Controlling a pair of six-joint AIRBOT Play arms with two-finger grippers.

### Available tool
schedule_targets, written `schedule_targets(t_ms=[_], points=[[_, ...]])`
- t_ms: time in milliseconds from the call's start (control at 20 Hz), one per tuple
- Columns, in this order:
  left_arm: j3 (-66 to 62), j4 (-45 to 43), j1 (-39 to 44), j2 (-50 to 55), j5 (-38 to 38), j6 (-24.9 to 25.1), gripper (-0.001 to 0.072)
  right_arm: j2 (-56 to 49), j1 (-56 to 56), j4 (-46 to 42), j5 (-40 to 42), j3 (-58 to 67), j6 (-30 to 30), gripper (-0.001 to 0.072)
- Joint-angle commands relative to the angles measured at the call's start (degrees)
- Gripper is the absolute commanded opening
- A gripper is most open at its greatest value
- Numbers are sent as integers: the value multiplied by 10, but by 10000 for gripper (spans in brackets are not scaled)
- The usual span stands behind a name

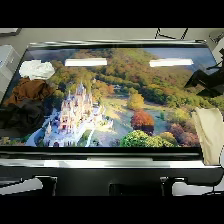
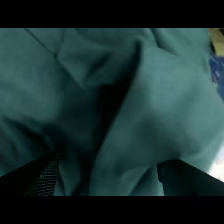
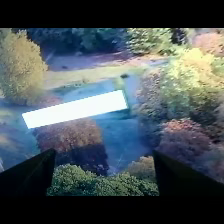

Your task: Fold the clothes and pants, and hang the long-sleeved shirts on hangers.

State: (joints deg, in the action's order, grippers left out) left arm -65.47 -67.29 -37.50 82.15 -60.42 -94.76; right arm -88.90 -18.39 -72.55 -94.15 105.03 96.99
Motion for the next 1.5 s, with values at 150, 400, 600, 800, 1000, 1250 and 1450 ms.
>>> schedule_targets(t_ms=[150,400,600,800,1000,1250,1450], points=[[28,89,-3,73,74,97,720,0,1,21,-60,0,40,668],[28,99,16,88,58,110,232,0,1,34,-79,0,54,668],[28,182,12,0,64,117,22,0,1,34,-90,0,52,668],[28,248,56,-218,120,122,21,0,1,34,-78,0,46,667],[28,256,256,-445,221,92,20,0,2,55,-75,0,29,665],[28,252,628,-479,495,48,20,22,1,87,-33,0,13,666],[29,214,761,-358,552,47,20,69,1,70,3,0,-7,668]])
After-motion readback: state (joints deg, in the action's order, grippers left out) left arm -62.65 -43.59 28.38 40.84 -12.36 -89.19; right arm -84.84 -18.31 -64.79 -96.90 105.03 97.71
